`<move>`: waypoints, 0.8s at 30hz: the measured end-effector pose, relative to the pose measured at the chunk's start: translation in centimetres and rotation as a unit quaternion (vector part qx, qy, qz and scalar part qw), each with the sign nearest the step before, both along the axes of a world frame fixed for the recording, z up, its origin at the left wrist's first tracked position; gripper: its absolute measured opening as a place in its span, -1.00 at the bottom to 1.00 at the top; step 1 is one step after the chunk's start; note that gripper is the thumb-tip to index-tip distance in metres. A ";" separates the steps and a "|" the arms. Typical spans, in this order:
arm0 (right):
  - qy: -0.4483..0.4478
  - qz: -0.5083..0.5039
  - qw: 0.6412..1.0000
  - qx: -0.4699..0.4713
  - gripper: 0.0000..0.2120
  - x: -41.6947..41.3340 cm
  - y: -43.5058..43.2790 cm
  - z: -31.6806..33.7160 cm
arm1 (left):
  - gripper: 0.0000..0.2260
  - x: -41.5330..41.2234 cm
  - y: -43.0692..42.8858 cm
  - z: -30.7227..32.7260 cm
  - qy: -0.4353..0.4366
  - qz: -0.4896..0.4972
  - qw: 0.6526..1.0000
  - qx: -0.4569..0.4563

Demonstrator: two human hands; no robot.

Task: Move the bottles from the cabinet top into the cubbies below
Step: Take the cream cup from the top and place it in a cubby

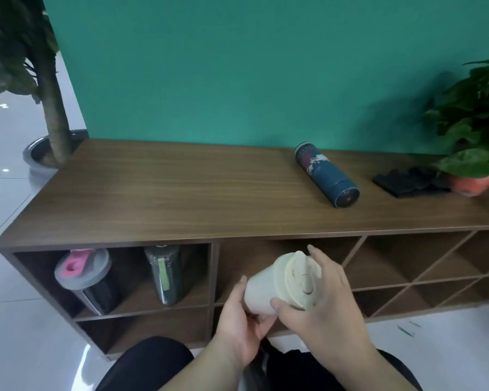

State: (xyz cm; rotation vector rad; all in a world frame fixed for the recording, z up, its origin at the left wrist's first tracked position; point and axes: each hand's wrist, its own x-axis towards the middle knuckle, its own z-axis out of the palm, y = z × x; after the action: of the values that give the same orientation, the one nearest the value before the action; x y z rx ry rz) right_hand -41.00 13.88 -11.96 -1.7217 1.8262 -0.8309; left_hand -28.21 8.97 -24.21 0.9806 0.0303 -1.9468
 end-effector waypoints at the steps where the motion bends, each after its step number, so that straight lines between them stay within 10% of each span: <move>1: -0.028 0.000 1.000 0.013 0.09 0.6 -0.2 -0.9 | -0.44 0.2 -0.3 -0.6 -0.011 0.005 1.000 0.013; 8: -0.183 -0.041 0.979 0.076 0.09 2.1 -2.8 -6.3 | -0.48 -0.1 -2.8 -4.1 -0.052 -0.009 0.996 0.067; 24: -0.141 -0.066 0.982 0.110 -0.32 4.6 -11.5 -11.0 | -0.41 0.1 -6.4 -7.6 -0.021 0.014 0.992 0.125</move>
State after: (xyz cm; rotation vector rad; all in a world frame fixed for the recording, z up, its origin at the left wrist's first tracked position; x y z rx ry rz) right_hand -36.45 2.35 -22.96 -1.2866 1.7764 -0.8424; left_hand -28.06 2.58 -31.82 1.1770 0.2687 -1.9268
